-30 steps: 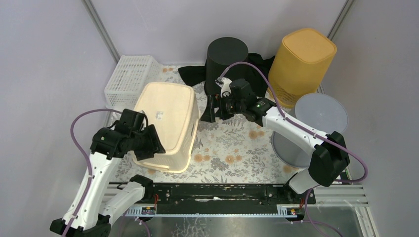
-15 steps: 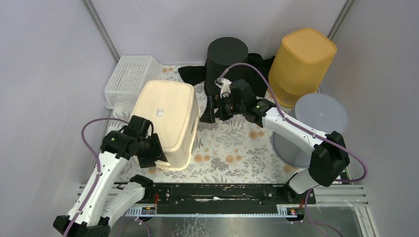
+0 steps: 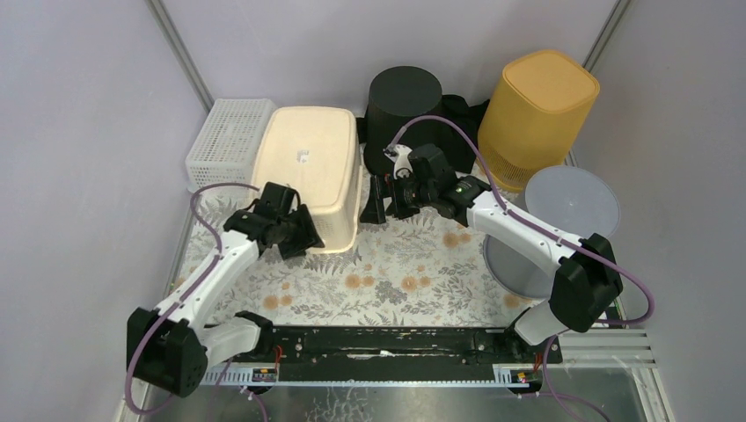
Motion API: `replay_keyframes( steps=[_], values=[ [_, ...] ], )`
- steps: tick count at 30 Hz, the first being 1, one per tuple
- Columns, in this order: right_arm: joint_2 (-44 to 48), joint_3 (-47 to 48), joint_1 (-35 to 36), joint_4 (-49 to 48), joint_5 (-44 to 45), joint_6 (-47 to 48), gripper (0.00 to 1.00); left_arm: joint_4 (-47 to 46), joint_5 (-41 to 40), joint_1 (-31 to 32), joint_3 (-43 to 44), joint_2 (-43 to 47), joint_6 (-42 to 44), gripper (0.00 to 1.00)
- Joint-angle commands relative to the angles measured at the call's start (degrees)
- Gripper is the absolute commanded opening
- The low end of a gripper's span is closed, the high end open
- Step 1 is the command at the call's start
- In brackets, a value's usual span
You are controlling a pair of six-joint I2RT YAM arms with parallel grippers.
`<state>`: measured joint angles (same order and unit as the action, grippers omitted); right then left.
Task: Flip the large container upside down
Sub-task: Move the container to the center of the board.
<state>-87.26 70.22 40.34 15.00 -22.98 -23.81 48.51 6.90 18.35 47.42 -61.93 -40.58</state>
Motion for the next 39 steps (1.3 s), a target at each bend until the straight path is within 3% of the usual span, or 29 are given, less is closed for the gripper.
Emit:
replay_keyframes(
  steps=[1, 9, 16, 19, 25, 29, 39],
  values=[
    [3.2, 1.9, 0.0, 1.2, 2.9, 0.9, 0.96, -17.2, -2.2, 0.0, 1.5, -7.6, 0.2, 0.61],
    [7.4, -2.0, -0.5, 3.8, 13.3, 2.6, 1.00, -29.1, -9.8, -0.6, 13.4, -26.1, 3.9, 0.63],
    [8.4, -8.6, -9.1, 3.7, 21.0, -0.7, 0.99, -40.4, -4.1, -1.5, 18.3, -37.7, 5.7, 0.65],
    [8.9, -12.6, -14.2, 3.4, 23.2, -1.7, 0.99, -42.0, -2.4, -0.9, 17.8, -36.6, 5.6, 0.71],
    [10.5, -19.2, -18.5, 5.2, 26.1, -4.4, 0.99, -38.7, -3.5, 0.1, 16.5, -28.1, 6.4, 0.99],
    [11.1, -20.7, -20.7, 8.5, 32.3, -3.9, 0.99, -36.3, -9.2, 0.0, 14.4, -23.3, 7.1, 1.00],
    [13.6, -26.4, -36.2, 4.7, 32.3, -1.6, 0.99, -41.5, -20.0, -3.3, 3.5, -14.0, 6.1, 1.00]
  ],
)
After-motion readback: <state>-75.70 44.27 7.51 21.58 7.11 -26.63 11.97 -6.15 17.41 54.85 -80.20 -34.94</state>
